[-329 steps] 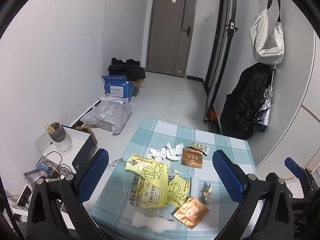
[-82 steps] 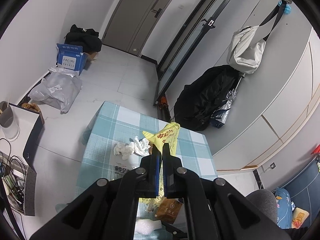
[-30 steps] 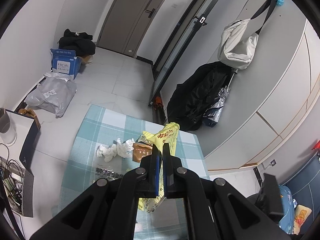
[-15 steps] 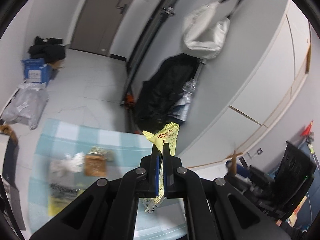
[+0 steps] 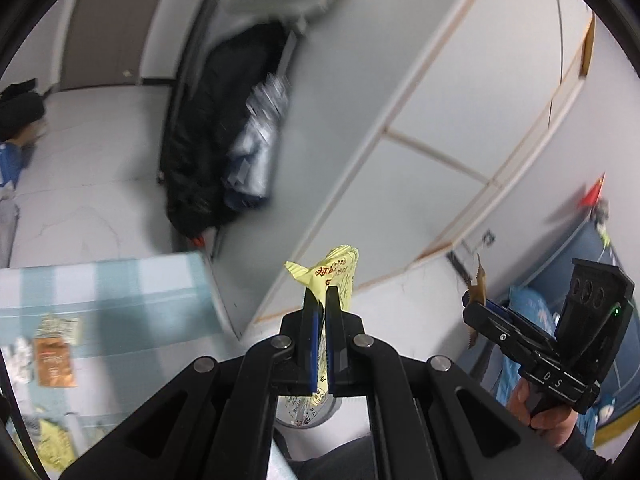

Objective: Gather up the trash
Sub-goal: 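Carry the bag and packet in both tools over the grey trash bin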

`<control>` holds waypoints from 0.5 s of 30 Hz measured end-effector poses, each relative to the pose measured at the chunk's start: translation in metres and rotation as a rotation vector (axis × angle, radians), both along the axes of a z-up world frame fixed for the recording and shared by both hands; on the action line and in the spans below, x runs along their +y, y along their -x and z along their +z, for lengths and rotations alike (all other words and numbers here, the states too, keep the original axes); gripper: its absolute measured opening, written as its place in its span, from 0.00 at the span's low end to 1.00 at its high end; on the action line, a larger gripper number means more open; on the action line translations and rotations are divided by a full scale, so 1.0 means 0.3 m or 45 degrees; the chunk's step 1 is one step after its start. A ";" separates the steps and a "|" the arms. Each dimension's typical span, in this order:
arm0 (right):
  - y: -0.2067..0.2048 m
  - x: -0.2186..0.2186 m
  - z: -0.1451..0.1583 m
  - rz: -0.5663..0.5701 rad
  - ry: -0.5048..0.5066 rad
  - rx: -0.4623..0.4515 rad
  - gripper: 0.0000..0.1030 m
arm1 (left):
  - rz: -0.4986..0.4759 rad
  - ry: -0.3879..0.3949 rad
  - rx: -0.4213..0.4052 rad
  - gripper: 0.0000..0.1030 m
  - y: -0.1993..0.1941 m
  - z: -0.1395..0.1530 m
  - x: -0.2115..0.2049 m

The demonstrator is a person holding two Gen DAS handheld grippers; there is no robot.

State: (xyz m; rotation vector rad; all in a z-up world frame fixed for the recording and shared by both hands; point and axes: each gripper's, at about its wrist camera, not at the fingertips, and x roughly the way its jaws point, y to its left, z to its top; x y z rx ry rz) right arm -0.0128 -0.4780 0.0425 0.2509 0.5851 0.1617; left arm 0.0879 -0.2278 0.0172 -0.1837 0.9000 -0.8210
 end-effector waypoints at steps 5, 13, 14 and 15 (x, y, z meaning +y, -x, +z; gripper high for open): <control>-0.019 -0.163 -0.207 -0.114 -0.122 0.173 0.43 | -0.081 -0.151 0.058 0.00 -0.032 -0.140 -0.169; -0.084 -0.317 -0.624 -0.192 -0.316 0.474 0.43 | -0.228 -0.350 0.183 0.00 -0.058 -0.375 -0.407; -0.091 -0.325 -0.660 -0.195 -0.339 0.501 0.43 | -0.231 -0.386 0.181 0.00 -0.055 -0.396 -0.432; -0.096 -0.336 -0.711 -0.202 -0.370 0.534 0.43 | -0.248 -0.409 0.195 0.00 -0.051 -0.424 -0.455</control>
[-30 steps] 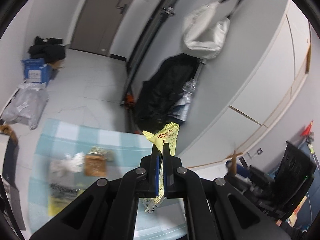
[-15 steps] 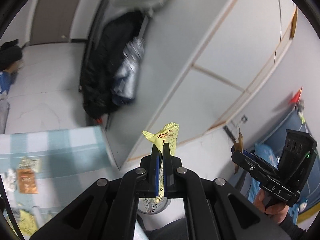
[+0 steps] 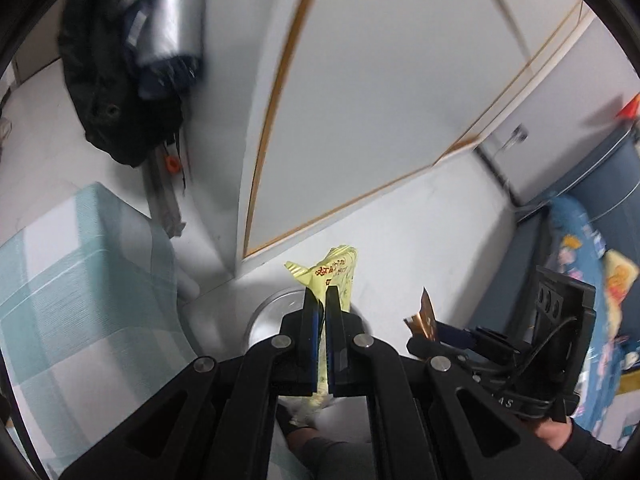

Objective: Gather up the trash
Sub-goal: 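Carry the bag and packet in both tools over the grey trash bin, then open both tools to drop the bag and packet into the bin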

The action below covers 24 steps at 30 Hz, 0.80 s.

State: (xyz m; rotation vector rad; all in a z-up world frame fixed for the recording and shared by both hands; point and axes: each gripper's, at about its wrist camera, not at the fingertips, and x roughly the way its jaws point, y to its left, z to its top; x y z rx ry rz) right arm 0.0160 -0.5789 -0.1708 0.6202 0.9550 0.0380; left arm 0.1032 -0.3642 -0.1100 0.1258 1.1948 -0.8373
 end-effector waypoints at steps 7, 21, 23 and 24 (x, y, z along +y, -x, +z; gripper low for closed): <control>0.003 -0.053 -0.268 -0.067 -0.208 0.159 0.43 | -0.013 -0.147 0.162 0.00 -0.024 -0.194 -0.086; -0.045 -0.019 -0.507 -0.126 -0.303 0.345 0.60 | -0.039 -0.358 0.312 0.02 -0.034 -0.363 -0.207; -0.060 -0.026 -0.516 -0.125 -0.307 0.363 0.65 | -0.037 -0.364 0.332 0.03 -0.035 -0.364 -0.204; -0.060 -0.025 -0.519 -0.121 -0.308 0.368 0.67 | -0.040 -0.365 0.340 0.06 -0.033 -0.364 -0.203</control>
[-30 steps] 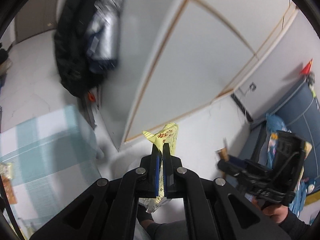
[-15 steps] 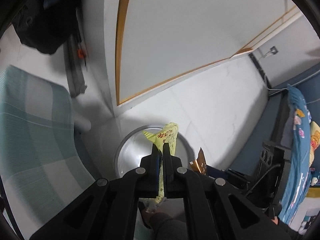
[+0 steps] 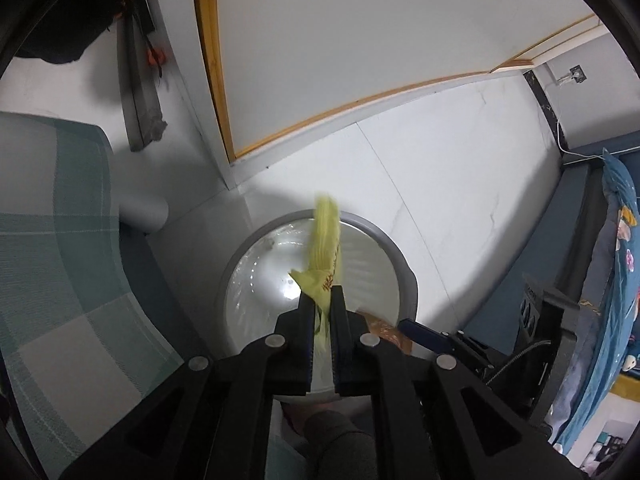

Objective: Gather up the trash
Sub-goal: 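Open both tools to drop the bag and packet into the bin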

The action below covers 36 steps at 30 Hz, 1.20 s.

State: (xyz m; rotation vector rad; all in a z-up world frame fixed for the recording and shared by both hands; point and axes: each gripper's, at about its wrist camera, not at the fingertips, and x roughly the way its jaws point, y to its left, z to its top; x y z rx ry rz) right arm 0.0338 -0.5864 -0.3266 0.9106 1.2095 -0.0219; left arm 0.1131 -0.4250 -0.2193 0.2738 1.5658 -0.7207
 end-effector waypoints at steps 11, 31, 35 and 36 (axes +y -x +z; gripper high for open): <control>0.045 -0.025 0.025 0.010 0.046 -0.049 0.67 | -0.047 -0.009 -0.058 0.48 0.020 0.046 0.022; 0.148 -0.004 0.694 -0.024 0.461 -0.494 0.75 | 0.288 0.267 -0.652 0.75 0.117 0.562 0.386; 0.171 0.079 0.875 0.032 0.553 -0.674 0.81 | 0.384 0.300 -0.759 0.77 0.127 0.655 0.503; 0.179 0.104 0.923 0.046 0.569 -0.721 0.83 | 0.408 0.306 -0.788 0.79 0.133 0.677 0.537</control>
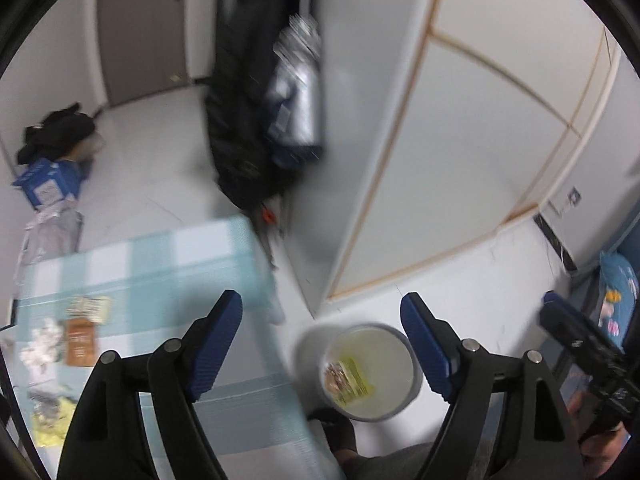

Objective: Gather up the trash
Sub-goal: 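Open both tools to drop the bag and packet into the bin, then move both empty tools back above the table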

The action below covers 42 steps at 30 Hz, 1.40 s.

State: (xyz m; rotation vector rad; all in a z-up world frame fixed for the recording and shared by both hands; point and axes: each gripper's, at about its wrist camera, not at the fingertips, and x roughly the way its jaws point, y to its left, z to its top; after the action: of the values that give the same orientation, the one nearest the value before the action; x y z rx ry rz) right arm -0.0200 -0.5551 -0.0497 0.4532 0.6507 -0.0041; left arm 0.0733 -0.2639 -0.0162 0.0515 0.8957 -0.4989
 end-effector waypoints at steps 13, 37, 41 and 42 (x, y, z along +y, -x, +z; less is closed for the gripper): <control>0.045 0.467 0.354 0.410 0.156 -0.450 0.97 | 0.316 0.086 -0.256 0.96 0.079 0.202 0.404; -0.042 1.113 0.189 0.727 0.231 -0.419 1.00 | 0.669 0.171 -0.121 0.99 0.182 0.052 0.983; -0.066 1.150 0.125 0.753 0.237 -0.330 1.00 | 0.676 0.170 -0.007 0.99 0.197 -0.050 1.023; -0.073 1.157 0.108 0.745 0.238 -0.303 1.00 | 0.677 0.166 0.022 0.99 0.200 -0.081 1.028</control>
State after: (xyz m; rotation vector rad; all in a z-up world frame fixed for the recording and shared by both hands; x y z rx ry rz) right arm 0.0020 -0.2080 -0.0172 0.0679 0.5227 0.5321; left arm 0.0133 0.0445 -0.0406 -0.3042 0.8505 -0.0601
